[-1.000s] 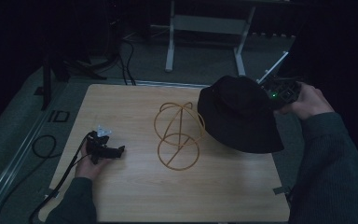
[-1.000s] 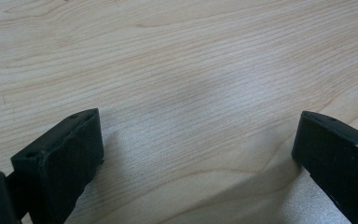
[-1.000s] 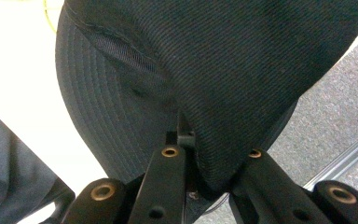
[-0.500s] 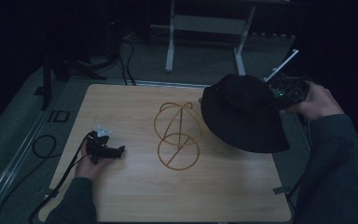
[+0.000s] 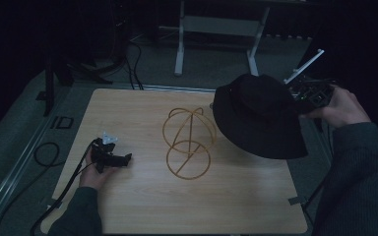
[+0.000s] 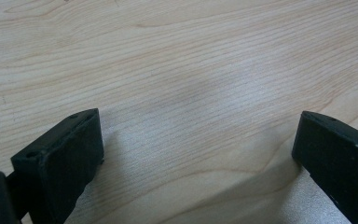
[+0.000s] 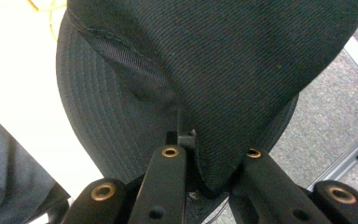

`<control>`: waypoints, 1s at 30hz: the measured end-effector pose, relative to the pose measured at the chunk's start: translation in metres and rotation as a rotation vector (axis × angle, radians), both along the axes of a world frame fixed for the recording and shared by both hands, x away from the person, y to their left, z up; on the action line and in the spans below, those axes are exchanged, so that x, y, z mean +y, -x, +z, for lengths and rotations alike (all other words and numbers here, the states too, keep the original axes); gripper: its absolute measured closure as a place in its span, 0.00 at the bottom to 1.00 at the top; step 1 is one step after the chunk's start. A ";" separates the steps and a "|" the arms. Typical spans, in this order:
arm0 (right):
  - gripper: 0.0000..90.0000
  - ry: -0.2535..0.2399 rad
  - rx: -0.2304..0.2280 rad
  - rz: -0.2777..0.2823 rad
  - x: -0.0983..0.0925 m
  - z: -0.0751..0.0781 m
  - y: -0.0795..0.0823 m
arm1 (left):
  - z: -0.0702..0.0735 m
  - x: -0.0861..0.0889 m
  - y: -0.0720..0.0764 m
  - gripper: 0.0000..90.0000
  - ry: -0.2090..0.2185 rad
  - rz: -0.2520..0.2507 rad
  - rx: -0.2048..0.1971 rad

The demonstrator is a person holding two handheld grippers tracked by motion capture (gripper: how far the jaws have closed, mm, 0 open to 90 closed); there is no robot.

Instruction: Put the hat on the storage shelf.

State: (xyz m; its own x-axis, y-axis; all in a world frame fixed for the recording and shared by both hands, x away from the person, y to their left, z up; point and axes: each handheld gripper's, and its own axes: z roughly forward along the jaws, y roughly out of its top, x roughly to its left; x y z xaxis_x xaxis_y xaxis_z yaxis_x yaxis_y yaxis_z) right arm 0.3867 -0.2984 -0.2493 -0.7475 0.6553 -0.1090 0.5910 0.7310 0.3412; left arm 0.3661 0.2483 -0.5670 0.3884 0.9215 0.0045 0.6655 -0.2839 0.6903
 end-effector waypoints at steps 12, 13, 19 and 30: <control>0.96 -0.059 -0.030 0.036 -0.002 0.009 0.007 | 0.000 0.000 0.000 0.02 0.000 0.000 0.000; 0.96 -0.068 -0.031 0.041 -0.002 0.010 0.007 | 0.000 0.000 0.000 0.02 0.000 0.000 0.000; 0.96 -0.095 -0.038 0.049 -0.004 0.015 0.010 | 0.000 0.000 0.000 0.02 0.000 0.000 0.000; 0.96 -0.115 -0.053 0.060 -0.004 0.017 0.011 | 0.000 0.000 0.000 0.02 0.000 0.000 0.000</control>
State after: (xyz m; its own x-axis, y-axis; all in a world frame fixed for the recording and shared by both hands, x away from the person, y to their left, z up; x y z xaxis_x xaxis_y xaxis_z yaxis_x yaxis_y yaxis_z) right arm 0.3753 -0.3023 -0.2324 -0.7809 0.6200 -0.0763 0.5262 0.7186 0.4547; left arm 0.3661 0.2483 -0.5670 0.3884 0.9215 0.0045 0.6654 -0.2839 0.6904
